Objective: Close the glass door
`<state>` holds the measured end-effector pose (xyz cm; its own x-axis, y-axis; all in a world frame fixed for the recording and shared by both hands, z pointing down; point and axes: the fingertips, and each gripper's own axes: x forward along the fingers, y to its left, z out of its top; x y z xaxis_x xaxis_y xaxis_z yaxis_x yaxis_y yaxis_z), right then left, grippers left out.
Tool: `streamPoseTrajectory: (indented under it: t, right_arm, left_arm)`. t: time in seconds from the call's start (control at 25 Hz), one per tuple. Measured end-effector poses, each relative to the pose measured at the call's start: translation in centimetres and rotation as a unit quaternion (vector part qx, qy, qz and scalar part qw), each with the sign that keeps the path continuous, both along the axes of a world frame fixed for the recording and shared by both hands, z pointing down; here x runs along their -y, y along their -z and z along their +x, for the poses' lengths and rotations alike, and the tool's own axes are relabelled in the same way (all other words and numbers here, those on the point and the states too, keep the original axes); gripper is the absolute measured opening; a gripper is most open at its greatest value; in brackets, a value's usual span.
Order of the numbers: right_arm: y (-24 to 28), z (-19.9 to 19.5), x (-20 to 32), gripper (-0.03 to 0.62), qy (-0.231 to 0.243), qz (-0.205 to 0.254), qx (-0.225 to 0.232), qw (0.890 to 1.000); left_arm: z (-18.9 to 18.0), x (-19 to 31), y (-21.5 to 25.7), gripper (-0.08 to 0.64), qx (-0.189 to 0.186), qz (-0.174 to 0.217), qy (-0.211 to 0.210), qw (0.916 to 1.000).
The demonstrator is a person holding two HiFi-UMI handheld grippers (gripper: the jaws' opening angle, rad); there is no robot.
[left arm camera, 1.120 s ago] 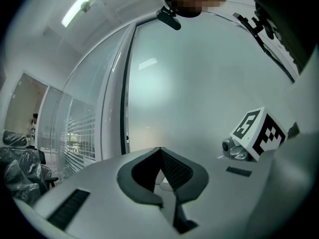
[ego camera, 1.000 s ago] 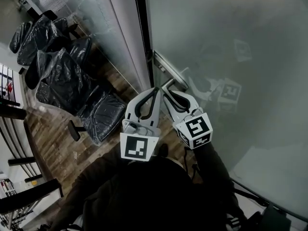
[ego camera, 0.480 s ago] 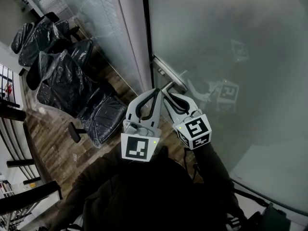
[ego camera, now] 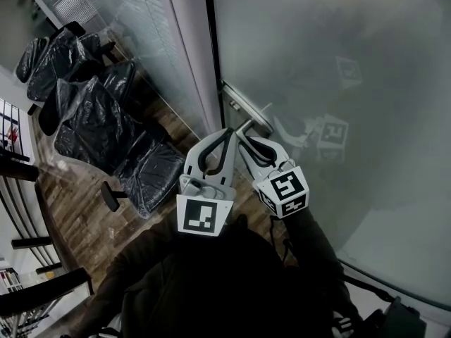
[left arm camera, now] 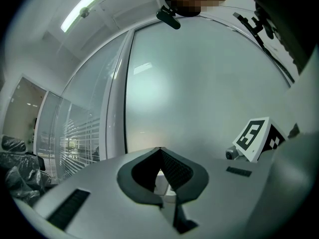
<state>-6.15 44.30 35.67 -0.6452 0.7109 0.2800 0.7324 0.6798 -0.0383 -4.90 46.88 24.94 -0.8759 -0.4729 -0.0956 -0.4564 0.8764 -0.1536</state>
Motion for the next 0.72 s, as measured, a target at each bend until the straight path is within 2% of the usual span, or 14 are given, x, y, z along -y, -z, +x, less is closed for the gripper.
streamPoseTrajectory:
  t: [0.72]
  right_arm:
    - [0.33, 0.72, -0.40, 0.063, 0.007, 0.003, 0.000, 1.000]
  left_arm:
    - [0.01, -0.82, 0.49, -0.003, 0.000, 0.007, 0.008, 0.9999]
